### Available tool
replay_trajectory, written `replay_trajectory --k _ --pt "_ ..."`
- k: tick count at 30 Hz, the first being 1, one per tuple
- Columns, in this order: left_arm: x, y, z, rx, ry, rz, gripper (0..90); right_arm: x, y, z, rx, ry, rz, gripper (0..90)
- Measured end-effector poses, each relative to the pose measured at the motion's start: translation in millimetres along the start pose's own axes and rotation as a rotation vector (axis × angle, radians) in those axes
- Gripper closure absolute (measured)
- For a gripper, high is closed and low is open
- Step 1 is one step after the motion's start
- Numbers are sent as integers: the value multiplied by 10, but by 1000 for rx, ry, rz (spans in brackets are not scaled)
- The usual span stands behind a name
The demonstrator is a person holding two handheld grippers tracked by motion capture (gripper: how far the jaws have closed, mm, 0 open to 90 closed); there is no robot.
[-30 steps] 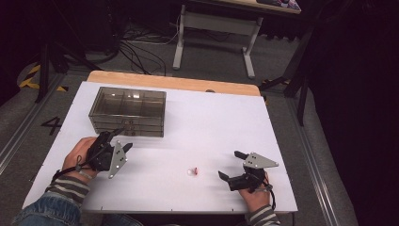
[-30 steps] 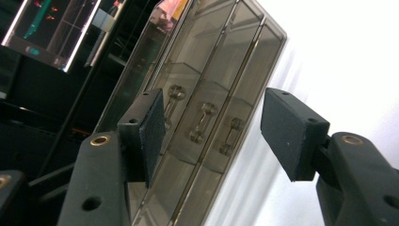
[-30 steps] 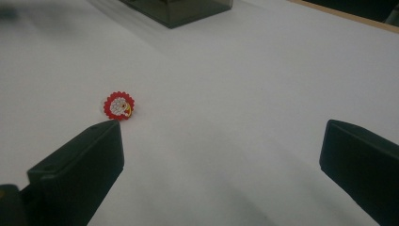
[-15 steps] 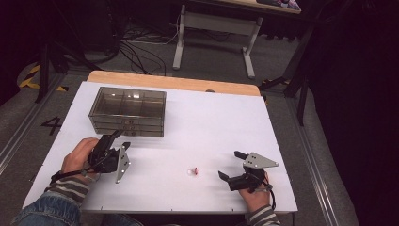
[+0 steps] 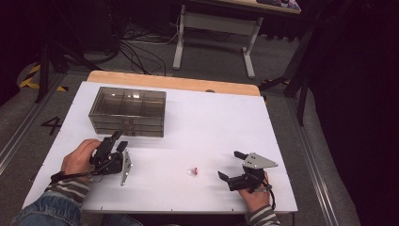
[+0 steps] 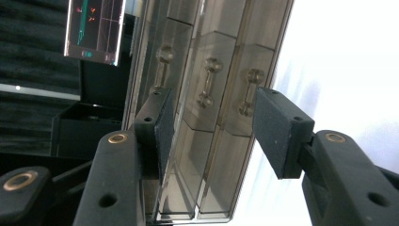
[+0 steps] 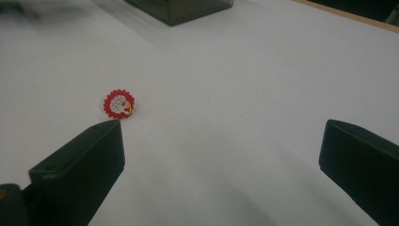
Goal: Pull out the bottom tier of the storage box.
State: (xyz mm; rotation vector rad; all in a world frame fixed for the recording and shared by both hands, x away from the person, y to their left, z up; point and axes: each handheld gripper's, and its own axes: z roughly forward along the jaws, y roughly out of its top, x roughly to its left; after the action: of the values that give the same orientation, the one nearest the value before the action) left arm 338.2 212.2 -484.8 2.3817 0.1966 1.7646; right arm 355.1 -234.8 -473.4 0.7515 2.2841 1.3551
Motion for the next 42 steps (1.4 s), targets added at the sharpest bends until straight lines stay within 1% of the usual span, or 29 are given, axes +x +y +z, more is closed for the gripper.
replay_trajectory --k 1,2,3,4,5,6,7,8,9,11,13,15,16,17,19,21,23,26,27,28,30,31,32,34,37,42 --pt "-17 -1 9 -3 -1 -3 495 1 0 0 1 0 -1 13" --pt "-26 4 12 5 1 7 496 2 0 1 1 -1 -2 13" --pt "-35 4 18 5 5 5 497 2 0 1 1 -2 -3 13" --pt "-35 9 20 12 5 19 498 2 0 1 1 -3 -3 13" --pt "-40 12 23 15 8 24 500 2 0 2 1 -2 -3 13" --pt "-50 13 28 21 2 20 501 2 1 2 1 -2 -4 14" --pt "-57 16 34 20 13 22 501 2 0 2 1 -2 -3 14" --pt "-62 22 38 28 14 28 504 2 0 3 1 -3 -4 13" --pt "-70 28 43 34 18 26 509 3 0 3 1 -2 -4 13" --pt "-90 39 58 44 14 23 514 4 0 3 2 -2 -4 14" --pt "-106 53 72 53 14 41 517 4 1 4 3 -2 -4 13" --pt "-134 64 84 63 18 34 522 4 1 4 4 -3 -5 14" --pt "-135 73 87 71 18 45 522 5 1 5 3 -3 -5 13" --pt "-149 76 94 71 23 33 523 5 1 5 4 -3 -5 14" --pt "-159 90 105 79 21 39 525 6 1 5 4 -3 -6 14" --pt "-180 98 118 84 23 32 529 7 1 5 5 -3 -7 14" --pt "-195 106 134 92 20 41 532 8 1 5 6 -3 -7 13" --pt "-221 115 158 96 29 38 536 8 1 5 6 -4 -8 14" --pt "-223 119 165 101 24 45 538 7 1 5 6 -3 -8 13" --pt "-232 121 170 102 32 44 540 8 1 5 6 -3 -8 14" --pt "-238 126 184 106 31 55 543 7 1 6 6 -3 -8 14" --pt "-248 126 190 110 31 51 543 8 1 5 6 -3 -8 14" --pt "-251 128 196 110 29 56 545 8 2 5 6 -3 -8 13" --pt "-260 132 206 110 36 53 547 8 2 6 6 -3 -8 14" --pt "-264 139 219 114 38 63 551 8 2 6 6 -3 -8 13" --pt "-278 139 252 120 34 65 557 8 2 5 6 -2 -8 13"
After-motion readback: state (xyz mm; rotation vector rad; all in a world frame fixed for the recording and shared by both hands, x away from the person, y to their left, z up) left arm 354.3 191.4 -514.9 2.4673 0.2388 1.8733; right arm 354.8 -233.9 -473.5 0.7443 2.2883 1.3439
